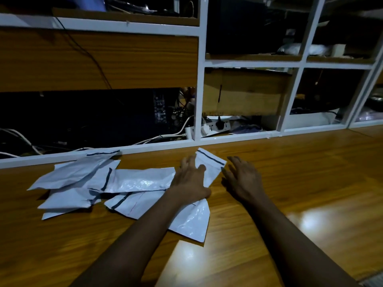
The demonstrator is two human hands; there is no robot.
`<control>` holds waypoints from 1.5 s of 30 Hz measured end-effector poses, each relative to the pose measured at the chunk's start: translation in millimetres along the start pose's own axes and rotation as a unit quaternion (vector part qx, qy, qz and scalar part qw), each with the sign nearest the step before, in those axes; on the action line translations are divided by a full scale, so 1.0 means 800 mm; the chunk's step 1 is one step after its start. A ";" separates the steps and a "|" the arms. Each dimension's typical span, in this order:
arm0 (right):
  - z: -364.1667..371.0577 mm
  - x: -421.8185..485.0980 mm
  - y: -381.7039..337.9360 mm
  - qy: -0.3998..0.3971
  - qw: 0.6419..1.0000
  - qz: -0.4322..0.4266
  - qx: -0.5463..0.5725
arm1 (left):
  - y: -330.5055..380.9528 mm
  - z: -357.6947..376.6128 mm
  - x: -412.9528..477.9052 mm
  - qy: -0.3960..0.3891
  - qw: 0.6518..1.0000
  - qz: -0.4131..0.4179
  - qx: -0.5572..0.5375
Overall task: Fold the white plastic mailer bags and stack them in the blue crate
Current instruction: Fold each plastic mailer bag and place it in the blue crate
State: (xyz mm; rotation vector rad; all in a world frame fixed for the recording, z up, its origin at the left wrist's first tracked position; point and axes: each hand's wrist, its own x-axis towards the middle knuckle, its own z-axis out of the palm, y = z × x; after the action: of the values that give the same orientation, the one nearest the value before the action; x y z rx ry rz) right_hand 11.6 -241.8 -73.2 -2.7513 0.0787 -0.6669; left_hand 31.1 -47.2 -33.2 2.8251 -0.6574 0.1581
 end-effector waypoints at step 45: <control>-0.070 -0.024 0.172 -0.032 0.986 0.058 -0.151 | 0.228 0.108 0.128 0.044 0.974 0.213 0.065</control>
State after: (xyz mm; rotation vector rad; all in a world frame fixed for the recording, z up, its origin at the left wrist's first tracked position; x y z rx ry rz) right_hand -28.4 -386.3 -76.4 -3.0250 0.3497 -0.5748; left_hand 45.5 -270.7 -63.3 2.7336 -1.2648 0.4106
